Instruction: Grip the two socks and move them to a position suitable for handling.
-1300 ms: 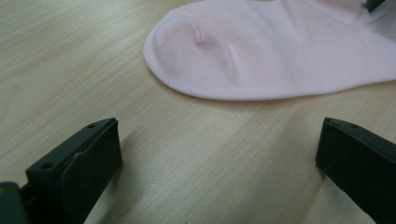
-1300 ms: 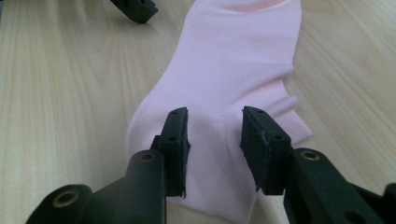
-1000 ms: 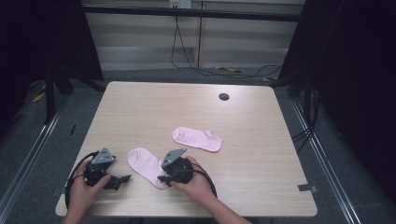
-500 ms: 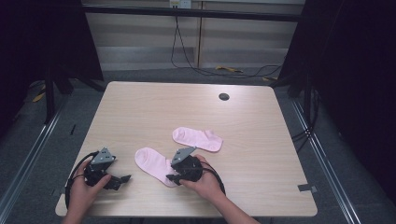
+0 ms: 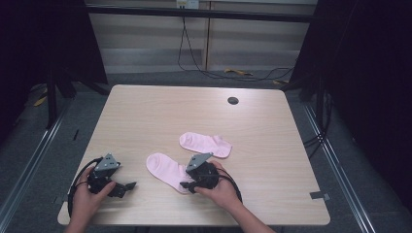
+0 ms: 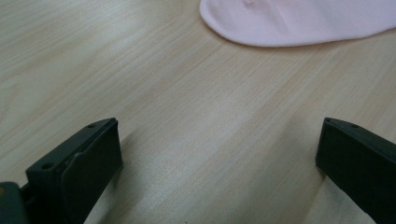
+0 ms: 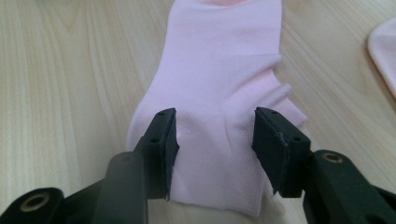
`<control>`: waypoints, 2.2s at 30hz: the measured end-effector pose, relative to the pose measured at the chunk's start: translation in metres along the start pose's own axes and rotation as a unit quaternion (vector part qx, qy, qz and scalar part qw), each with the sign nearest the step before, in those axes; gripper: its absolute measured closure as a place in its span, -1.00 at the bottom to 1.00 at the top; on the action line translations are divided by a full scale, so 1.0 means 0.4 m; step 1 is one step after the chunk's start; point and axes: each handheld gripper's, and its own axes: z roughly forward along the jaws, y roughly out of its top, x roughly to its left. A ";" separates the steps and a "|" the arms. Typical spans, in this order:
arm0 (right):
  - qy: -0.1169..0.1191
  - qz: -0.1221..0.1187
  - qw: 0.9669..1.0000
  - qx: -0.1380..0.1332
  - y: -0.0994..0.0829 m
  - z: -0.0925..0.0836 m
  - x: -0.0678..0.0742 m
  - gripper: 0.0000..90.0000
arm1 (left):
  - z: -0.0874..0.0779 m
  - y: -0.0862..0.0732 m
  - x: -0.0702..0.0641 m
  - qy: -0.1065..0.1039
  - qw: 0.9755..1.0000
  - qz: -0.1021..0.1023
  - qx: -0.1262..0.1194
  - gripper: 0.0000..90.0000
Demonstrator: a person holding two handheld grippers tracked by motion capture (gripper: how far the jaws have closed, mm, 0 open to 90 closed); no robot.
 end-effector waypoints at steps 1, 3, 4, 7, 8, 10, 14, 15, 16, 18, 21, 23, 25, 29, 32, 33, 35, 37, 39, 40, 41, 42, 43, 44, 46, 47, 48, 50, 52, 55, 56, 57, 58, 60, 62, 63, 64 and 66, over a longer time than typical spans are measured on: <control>0.000 0.003 1.000 0.000 -0.005 -0.005 -0.003 0.11 | 0.000 0.000 0.000 0.000 1.000 0.000 0.000 -1.00; -0.001 0.005 1.000 0.000 -0.013 -0.013 -0.008 0.10 | 0.000 0.000 0.000 0.000 1.000 0.000 0.000 -1.00; -0.002 0.006 1.000 0.001 -0.017 -0.017 -0.011 0.09 | 0.000 0.000 0.000 0.000 1.000 0.000 0.000 -1.00; -0.007 0.007 1.000 0.005 -0.029 -0.031 -0.019 0.08 | 0.000 0.000 0.000 0.000 1.000 0.000 0.000 -1.00; -0.006 0.007 1.000 0.008 -0.035 -0.035 -0.023 0.08 | 0.000 0.000 0.000 0.000 1.000 0.001 0.000 -1.00; -0.007 0.013 1.000 0.009 -0.048 -0.044 -0.030 0.07 | 0.000 0.000 0.000 0.000 1.000 0.000 0.000 -1.00; -0.003 0.033 0.999 0.000 -0.071 -0.058 -0.044 0.07 | 0.000 0.000 0.000 0.000 1.000 0.000 0.000 -1.00; -0.004 0.034 0.999 0.001 -0.075 -0.061 -0.047 0.08 | 0.000 0.000 0.000 0.000 1.000 0.000 0.000 -1.00; -0.007 0.037 0.999 0.002 -0.077 -0.064 -0.047 0.09 | 0.000 0.000 0.000 0.000 1.000 0.001 -0.001 -1.00; -0.011 0.034 0.999 0.002 -0.080 -0.068 -0.050 0.11 | 0.000 0.000 0.000 0.000 1.000 0.000 0.000 -1.00; -0.016 0.038 0.999 0.002 -0.088 -0.078 -0.055 0.17 | 0.000 0.000 0.000 0.000 1.000 0.001 -0.001 -1.00; -0.021 0.043 0.999 0.005 -0.094 -0.085 -0.060 0.23 | 0.000 0.000 0.000 0.000 1.000 0.000 0.000 -1.00; -0.024 0.049 0.998 0.007 -0.102 -0.095 -0.067 0.31 | 0.000 0.000 0.000 0.000 1.000 0.000 0.000 -1.00; -0.029 0.065 0.997 0.009 -0.121 -0.115 -0.089 0.36 | 0.000 0.000 0.000 0.000 1.000 0.001 0.000 -1.00; -0.039 0.070 0.997 0.012 -0.134 -0.129 -0.100 0.37 | 0.000 0.000 0.000 0.000 1.000 0.000 0.000 -1.00; -0.043 0.076 0.996 0.010 -0.137 -0.133 -0.102 0.37 | 0.000 0.000 0.000 0.000 1.000 0.000 0.000 -1.00; -0.052 0.083 0.995 0.006 -0.139 -0.141 -0.107 0.38 | 0.000 0.000 0.000 0.000 1.000 0.000 0.000 -1.00; -0.052 0.097 0.994 -0.019 -0.136 -0.149 -0.112 0.39 | 0.000 0.000 0.000 0.000 1.000 0.000 0.000 -1.00; -0.055 0.105 0.992 -0.037 -0.126 -0.152 -0.111 0.40 | 0.000 0.000 0.000 0.000 1.000 0.001 0.000 -1.00; -0.052 0.105 0.992 -0.045 -0.119 -0.149 -0.110 0.40 | 0.000 0.000 0.000 0.000 1.000 0.001 0.000 -1.00; -0.051 0.104 0.992 -0.048 -0.113 -0.145 -0.106 0.40 | 0.000 0.000 0.000 0.000 1.000 0.001 0.000 -1.00; -0.051 0.099 0.993 -0.048 -0.108 -0.141 -0.103 0.40 | 0.000 0.000 0.000 0.000 1.000 0.001 0.000 -1.00; -0.050 0.096 0.993 -0.050 -0.101 -0.132 -0.098 0.40 | 0.000 0.000 0.000 0.000 1.000 0.001 0.000 -1.00; -0.048 0.096 0.993 -0.051 -0.096 -0.126 -0.094 0.41 | 0.000 0.000 0.000 0.000 1.000 0.000 0.000 -1.00; -0.048 0.093 0.993 -0.052 -0.090 -0.112 -0.090 0.42 | 0.000 0.000 0.000 0.000 1.000 0.000 0.000 -1.00; -0.047 0.091 0.993 -0.050 -0.088 -0.105 -0.088 0.43 | 0.000 0.000 0.000 0.000 1.000 0.000 0.000 -1.00; -0.047 0.089 0.994 -0.050 -0.087 -0.098 -0.087 0.43 | 0.000 0.000 0.000 0.000 1.000 0.001 0.000 -1.00; -0.047 0.092 0.994 -0.043 -0.088 -0.084 -0.087 0.43 | 0.000 0.000 0.000 0.000 1.000 0.000 0.000 -1.00; -0.051 0.093 0.994 -0.030 -0.095 -0.076 -0.088 0.43 | 0.000 0.000 0.000 0.000 1.000 0.000 0.000 -1.00; -0.051 0.093 0.994 -0.032 -0.103 -0.082 -0.096 0.43 | 0.000 0.000 0.000 0.000 1.000 0.000 0.000 -1.00; -0.056 0.092 0.994 -0.027 -0.105 -0.086 -0.099 0.42 | 0.000 0.000 0.000 0.000 1.000 0.000 0.000 -1.00; -0.056 0.092 0.994 -0.027 -0.105 -0.086 -0.099 0.42 | 0.000 0.000 0.000 0.000 1.000 0.000 0.000 -1.00; -0.060 0.091 0.994 -0.018 -0.107 -0.088 -0.102 0.41 | 0.000 0.000 0.000 0.000 1.000 0.000 0.000 -1.00; -0.056 0.099 0.993 -0.020 -0.121 -0.096 -0.111 0.41 | 0.000 0.000 0.000 0.000 1.000 0.000 0.000 -1.00; -0.056 0.104 0.993 -0.024 -0.130 -0.102 -0.114 0.41 | 0.000 0.000 0.000 0.000 1.000 0.001 0.000 -1.00; -0.056 0.106 0.992 -0.026 -0.134 -0.105 -0.116 0.41 | 0.000 0.000 0.000 0.000 1.000 0.001 0.000 -1.00; -0.058 0.104 0.992 -0.026 -0.137 -0.107 -0.118 0.41 | 0.000 0.000 0.000 0.000 1.000 0.001 0.000 -1.00; -0.063 0.104 0.992 -0.024 -0.142 -0.113 -0.120 0.41 | 0.000 0.000 0.000 0.000 1.000 0.000 0.000 -1.00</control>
